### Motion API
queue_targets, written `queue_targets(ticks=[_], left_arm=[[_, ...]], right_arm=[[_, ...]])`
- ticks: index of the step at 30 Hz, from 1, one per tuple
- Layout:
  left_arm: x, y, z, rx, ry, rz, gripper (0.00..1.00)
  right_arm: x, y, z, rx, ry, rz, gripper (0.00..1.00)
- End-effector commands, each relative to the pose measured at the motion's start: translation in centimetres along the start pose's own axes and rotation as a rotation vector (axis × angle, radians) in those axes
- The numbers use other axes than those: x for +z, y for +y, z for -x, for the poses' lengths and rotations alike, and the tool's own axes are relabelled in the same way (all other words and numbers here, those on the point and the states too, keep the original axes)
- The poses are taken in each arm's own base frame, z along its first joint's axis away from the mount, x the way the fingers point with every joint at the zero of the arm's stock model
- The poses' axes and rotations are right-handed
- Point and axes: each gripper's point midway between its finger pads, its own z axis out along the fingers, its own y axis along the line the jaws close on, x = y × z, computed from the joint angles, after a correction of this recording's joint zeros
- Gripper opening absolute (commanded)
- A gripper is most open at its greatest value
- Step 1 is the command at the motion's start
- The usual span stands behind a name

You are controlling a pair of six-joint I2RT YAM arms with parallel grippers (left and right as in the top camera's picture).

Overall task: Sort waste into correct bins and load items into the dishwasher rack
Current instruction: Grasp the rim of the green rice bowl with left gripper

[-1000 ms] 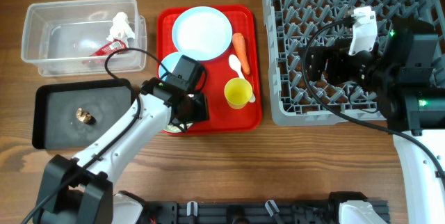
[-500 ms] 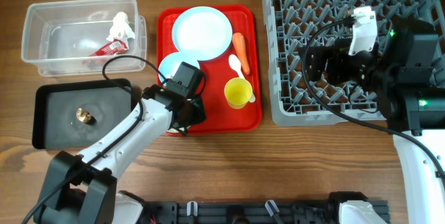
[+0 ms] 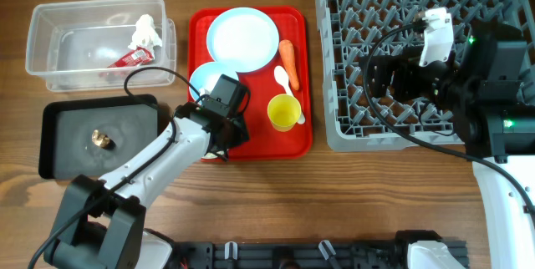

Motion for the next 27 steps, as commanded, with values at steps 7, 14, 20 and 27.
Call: queue_targets(ticks=[7, 14, 20, 27], left_arm=[[1.1, 0.7, -1.1, -0.024, 0.05, 0.022, 0.04], [-1.3, -2.5, -0.1, -0.024, 0.075, -0.087, 0.04], [-4.3, -3.8, 1.4, 0.011, 0.05, -0.107, 0.04], [-4.7, -3.8, 1.7, 0.032, 0.04, -0.105, 0.04]], right_arm=[[-0.3, -0.1, 0.8, -0.003, -0.017, -0.009, 1.0], [-0.3, -0.1, 0.8, -0.004, -0.017, -0.009, 1.0], [-0.3, -0.1, 0.8, -0.004, -0.017, -0.009, 1.0], [-0.3, -0.1, 0.8, -0.004, -0.017, -0.01, 1.0]])
